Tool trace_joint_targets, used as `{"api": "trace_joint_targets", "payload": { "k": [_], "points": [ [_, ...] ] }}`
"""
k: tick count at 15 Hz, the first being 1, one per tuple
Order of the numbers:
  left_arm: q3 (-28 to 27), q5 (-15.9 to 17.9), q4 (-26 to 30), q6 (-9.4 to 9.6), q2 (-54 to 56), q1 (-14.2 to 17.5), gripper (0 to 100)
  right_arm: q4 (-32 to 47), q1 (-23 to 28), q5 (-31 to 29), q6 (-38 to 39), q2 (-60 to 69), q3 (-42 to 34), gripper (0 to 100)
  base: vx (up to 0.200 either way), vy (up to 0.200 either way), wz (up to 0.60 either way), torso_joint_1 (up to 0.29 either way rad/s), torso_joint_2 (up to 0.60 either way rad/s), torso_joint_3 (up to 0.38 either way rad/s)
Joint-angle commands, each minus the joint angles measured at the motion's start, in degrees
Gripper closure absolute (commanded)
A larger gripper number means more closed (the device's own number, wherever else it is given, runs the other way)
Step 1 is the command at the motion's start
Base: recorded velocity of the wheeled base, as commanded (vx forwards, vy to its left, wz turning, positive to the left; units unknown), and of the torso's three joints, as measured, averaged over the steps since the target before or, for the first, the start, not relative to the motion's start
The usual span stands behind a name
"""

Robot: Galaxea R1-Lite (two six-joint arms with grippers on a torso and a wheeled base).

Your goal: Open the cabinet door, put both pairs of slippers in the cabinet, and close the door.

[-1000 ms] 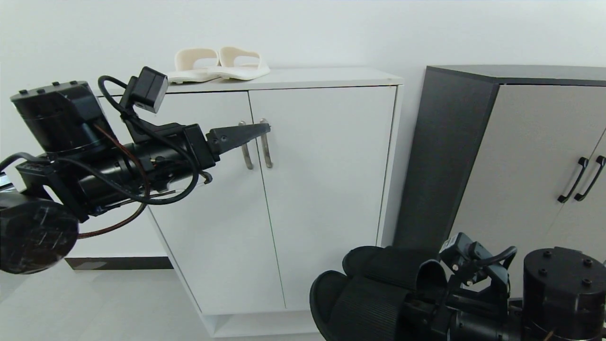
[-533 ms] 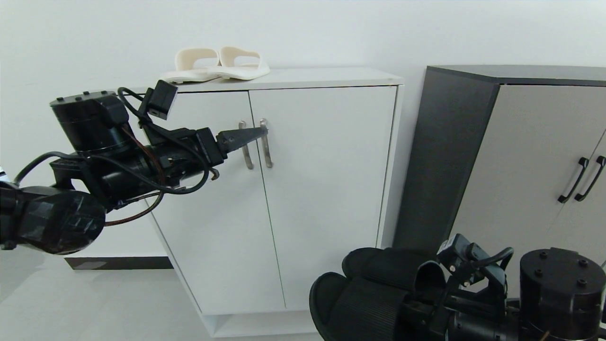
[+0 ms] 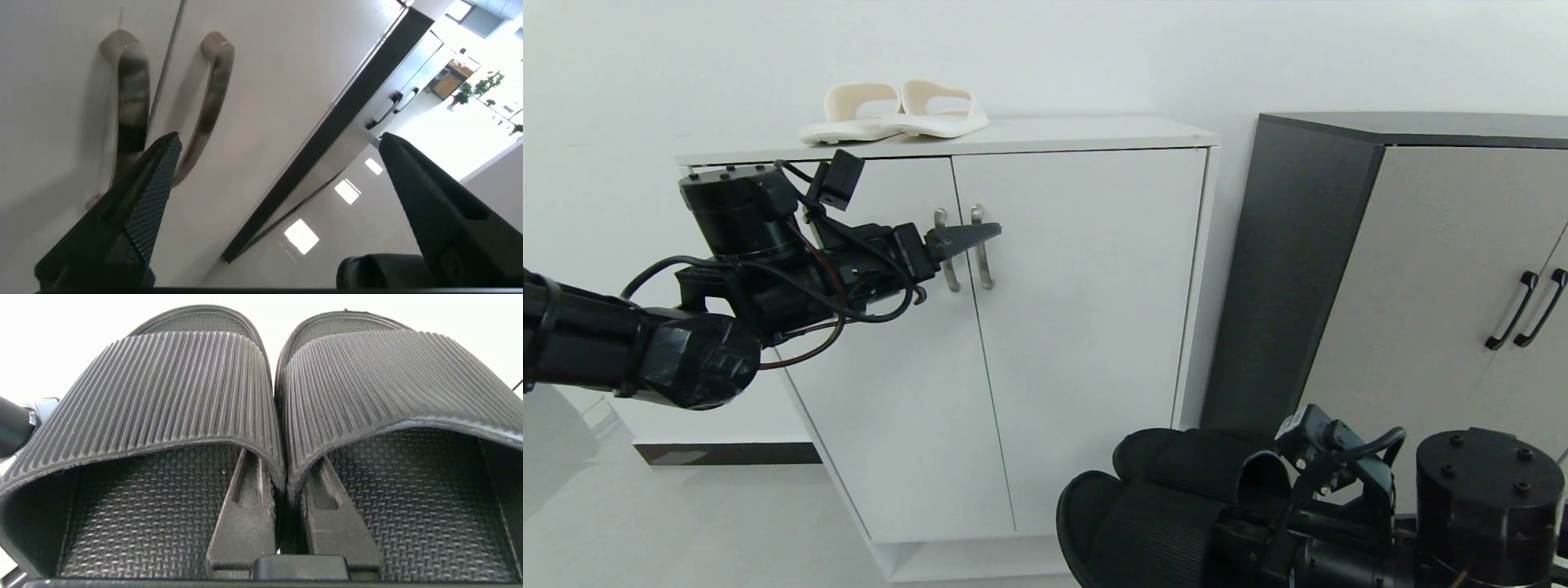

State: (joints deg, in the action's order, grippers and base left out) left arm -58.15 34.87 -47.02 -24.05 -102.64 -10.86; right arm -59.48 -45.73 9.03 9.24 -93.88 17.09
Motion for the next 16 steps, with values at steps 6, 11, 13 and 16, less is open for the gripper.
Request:
{"api": "trace_joint_targets", "payload": {
  "k": [6, 11, 13, 16],
  "points": [
    [-2.9, -1.6, 0.0, -0.03, -4.2, -2.3, 0, 0.0, 0.0, 0.0, 0.0, -0.5, 0.0, 100, 0.000, 0.000, 0.00, 0.000, 0.00, 0.000],
    [-3.9, -2.8, -0.1, -0.03, -5.4, -2.7, 100, -0.1, 0.0, 0.0, 0.0, -0.3, 0.0, 100, 0.000, 0.000, 0.00, 0.000, 0.00, 0.000],
    [-3.2, -3.1, -0.3, 0.06, -4.3, -2.8, 100, -0.1, 0.0, 0.1, 0.0, -0.2, -0.1, 100, 0.000, 0.000, 0.00, 0.000, 0.00, 0.000],
    [1.2, -3.4, -0.3, 1.29, 0.1, -4.5, 100, -0.1, 0.0, 4.5, 0.0, 1.6, -1.5, 100, 0.000, 0.000, 0.00, 0.000, 0.00, 0.000]
  ]
}}
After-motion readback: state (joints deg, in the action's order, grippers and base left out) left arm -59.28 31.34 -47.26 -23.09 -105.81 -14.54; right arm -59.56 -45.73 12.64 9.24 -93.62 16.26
